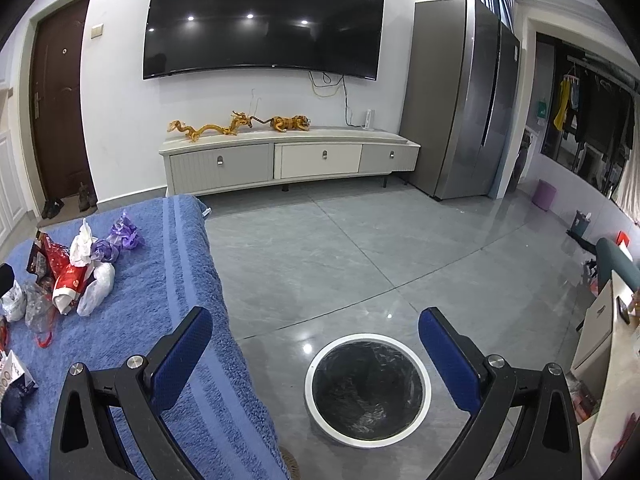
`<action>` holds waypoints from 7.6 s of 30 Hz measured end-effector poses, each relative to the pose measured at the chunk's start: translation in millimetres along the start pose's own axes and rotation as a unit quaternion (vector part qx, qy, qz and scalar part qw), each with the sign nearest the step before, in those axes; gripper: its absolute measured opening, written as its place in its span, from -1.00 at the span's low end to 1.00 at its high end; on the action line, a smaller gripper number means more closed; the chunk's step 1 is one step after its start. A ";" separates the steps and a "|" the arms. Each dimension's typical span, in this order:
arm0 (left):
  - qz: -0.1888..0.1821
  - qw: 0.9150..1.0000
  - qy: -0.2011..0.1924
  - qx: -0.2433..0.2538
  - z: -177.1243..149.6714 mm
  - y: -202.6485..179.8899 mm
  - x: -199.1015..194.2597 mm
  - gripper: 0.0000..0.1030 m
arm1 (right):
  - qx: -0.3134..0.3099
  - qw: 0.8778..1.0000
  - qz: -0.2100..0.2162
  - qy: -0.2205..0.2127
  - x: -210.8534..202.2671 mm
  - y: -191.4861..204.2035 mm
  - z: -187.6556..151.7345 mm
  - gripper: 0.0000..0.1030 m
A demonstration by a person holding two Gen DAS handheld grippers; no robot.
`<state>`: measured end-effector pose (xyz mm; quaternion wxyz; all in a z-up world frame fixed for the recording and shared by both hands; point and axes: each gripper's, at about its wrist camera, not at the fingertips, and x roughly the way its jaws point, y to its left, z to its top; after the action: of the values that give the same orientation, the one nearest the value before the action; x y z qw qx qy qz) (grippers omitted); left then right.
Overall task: Collect trash
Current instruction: 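Approach the pile of wrappers on the blue towel with both tools, then grasp the white milk carton with the left tool while the right tool grasps a clear plastic bag, then carry both items to the trash bin and open both tools to drop them, then return both tools to the towel above the remaining wrappers, then grasp the white printed bag with the left tool while the right tool grasps a white tissue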
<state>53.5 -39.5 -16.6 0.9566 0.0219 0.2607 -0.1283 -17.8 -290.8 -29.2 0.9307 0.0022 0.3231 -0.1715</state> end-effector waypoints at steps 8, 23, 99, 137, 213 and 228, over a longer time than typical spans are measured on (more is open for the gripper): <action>-0.014 1.000 -0.012 -0.014 -2.0 14.6 -11.8 0.97 | -0.019 1.000 -0.007 -0.009 -15.9 12.5 6.2 1.00; -0.014 1.000 0.013 -0.012 -38.6 39.9 -18.5 0.97 | -0.080 0.996 0.045 0.000 -17.9 71.1 11.1 1.00; -0.252 0.923 0.263 0.124 -16.3 -303.9 182.2 -0.19 | 0.156 0.969 0.095 0.169 165.8 -178.5 -99.3 -0.71; -0.087 0.994 0.065 0.017 47.1 -38.4 11.5 0.36 | 0.060 0.986 0.157 0.010 0.2 -80.8 10.8 0.02; -0.020 0.959 0.221 -0.177 -47.6 292.0 120.1 0.53 | -0.136 0.917 0.355 0.124 161.4 274.8 75.0 0.06; -0.032 0.967 0.204 -0.150 -36.8 261.5 111.1 -0.72 | -0.126 0.906 0.389 0.111 146.9 263.0 70.1 -0.82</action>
<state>194.8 191.2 -110.9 0.8708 -0.1042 0.4676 -0.1108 216.2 -98.0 -90.3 0.8741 0.0295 0.4168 0.2479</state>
